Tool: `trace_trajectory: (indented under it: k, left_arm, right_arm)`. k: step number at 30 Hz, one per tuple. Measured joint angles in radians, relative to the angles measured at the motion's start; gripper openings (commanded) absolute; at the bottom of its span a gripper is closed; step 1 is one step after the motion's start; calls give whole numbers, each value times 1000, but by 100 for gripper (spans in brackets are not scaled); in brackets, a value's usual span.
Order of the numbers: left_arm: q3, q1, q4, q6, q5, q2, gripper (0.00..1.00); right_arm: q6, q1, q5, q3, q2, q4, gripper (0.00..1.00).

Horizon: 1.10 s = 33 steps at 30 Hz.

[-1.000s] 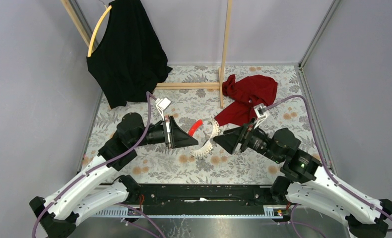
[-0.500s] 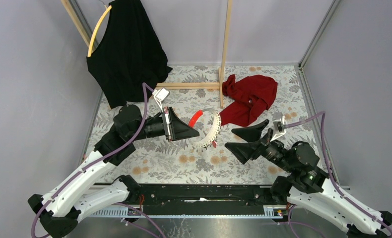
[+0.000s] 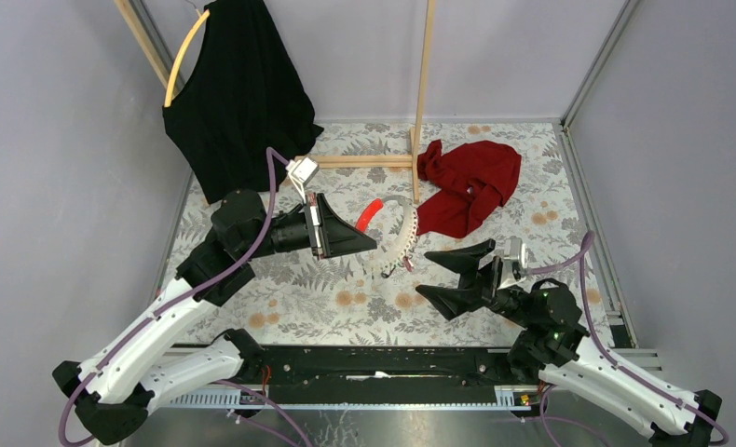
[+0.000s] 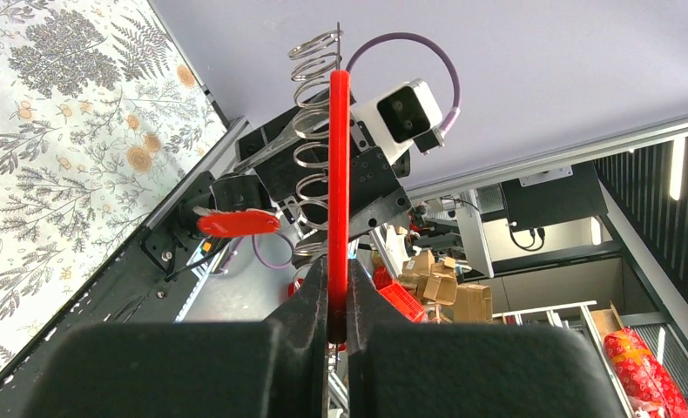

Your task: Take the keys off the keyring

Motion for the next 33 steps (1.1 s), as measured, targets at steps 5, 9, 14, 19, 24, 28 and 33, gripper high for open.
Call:
trace_trajectory:
  k: [5,9,14,19,24,28,33]
  left_arm:
    - [10,0,0,-4,0,5,0]
    - [15,0,0,-7,-1,6,0]
    - [16,0,0,-7,-1,9,0]
    - [23,0,0,-7,-1,20,0]
    - [24,0,0,-7,-2,22,0]
    - [24,0,0,-7,-2,22,0]
    - [24,0,0,-7,-2,22,0]
  right_arm:
    - [-57,0,-25,3,28,37,74]
    - [-85,0,-29,4,66,53,73]
    - [-104,0,-49,19,116,82,70]
    - [-116,0,-51,38,156,111,66]
    - [-118,0,-61,63,195,133,58]
    - [-115,0,-78,77,226,142,55]
    - [-109,0,-96,91,244,143,53]
